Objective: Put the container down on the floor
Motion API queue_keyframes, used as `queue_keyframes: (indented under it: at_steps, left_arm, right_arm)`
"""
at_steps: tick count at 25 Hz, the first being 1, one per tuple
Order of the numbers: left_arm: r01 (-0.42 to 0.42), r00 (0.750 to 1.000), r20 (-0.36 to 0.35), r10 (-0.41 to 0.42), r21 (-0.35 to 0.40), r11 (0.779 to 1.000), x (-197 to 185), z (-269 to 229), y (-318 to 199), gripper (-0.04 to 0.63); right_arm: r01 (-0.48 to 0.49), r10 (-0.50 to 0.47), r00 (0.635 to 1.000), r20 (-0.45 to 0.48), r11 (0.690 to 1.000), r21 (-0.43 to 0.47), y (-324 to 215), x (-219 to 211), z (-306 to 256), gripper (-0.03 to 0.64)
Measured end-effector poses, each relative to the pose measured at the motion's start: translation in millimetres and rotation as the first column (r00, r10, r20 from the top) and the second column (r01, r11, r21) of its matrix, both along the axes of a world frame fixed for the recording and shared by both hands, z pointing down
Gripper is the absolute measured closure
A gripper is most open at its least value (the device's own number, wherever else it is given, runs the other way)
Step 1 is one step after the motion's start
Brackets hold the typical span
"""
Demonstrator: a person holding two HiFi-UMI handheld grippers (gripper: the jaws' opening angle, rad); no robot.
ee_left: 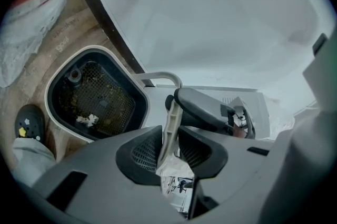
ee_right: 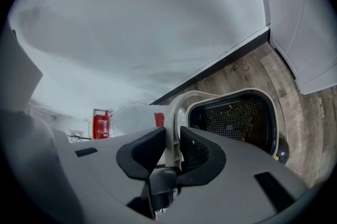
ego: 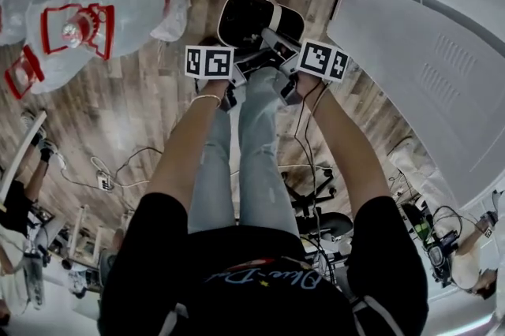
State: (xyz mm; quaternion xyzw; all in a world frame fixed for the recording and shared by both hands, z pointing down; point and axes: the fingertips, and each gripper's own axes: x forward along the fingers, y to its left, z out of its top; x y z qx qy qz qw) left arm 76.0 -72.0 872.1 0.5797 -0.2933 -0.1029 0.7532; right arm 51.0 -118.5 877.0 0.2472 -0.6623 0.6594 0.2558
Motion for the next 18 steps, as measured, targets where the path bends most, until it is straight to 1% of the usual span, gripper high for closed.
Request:
queue_keyframes:
  at_steps: [4,7,10,12,14,18]
  left_arm:
    - [0.010,0.999,-0.033,-0.011,-0.050,0.999,7.6,8.0,5.2,0.509]
    - [-0.006,1.000,0.008,0.007,-0.071,0.997,3.5,21.8,5.3,0.494]
    - [-0.020,0.998,0.051,0.024,-0.086,0.996,2.1,31.6,9.5,0.488]
    - [-0.022,0.998,0.051,0.028,-0.104,0.994,2.2,35.9,11.6,0.486]
    - [-0.032,0.998,0.041,0.037,-0.121,0.992,3.4,38.7,12.6,0.469]
    - [-0.048,0.997,0.056,0.055,-0.121,0.991,-2.1,41.2,11.4,0.465]
  right_arm:
    - [0.029,-0.029,0.999,-0.030,1.000,-0.009,5.7,8.2,7.2,0.541]
    - [0.051,-0.052,0.997,-0.057,0.999,-0.018,6.8,6.5,19.1,0.543]
    - [0.043,-0.046,0.996,-0.076,0.998,-0.033,10.7,8.9,27.0,0.546]
    - [0.032,-0.035,0.996,-0.085,0.999,-0.040,12.8,10.6,31.0,0.546]
    - [0.029,-0.032,0.995,-0.098,0.999,-0.042,14.3,12.5,34.1,0.546]
    - [-0.001,-0.004,0.993,-0.116,0.999,-0.047,13.4,9.8,38.1,0.546]
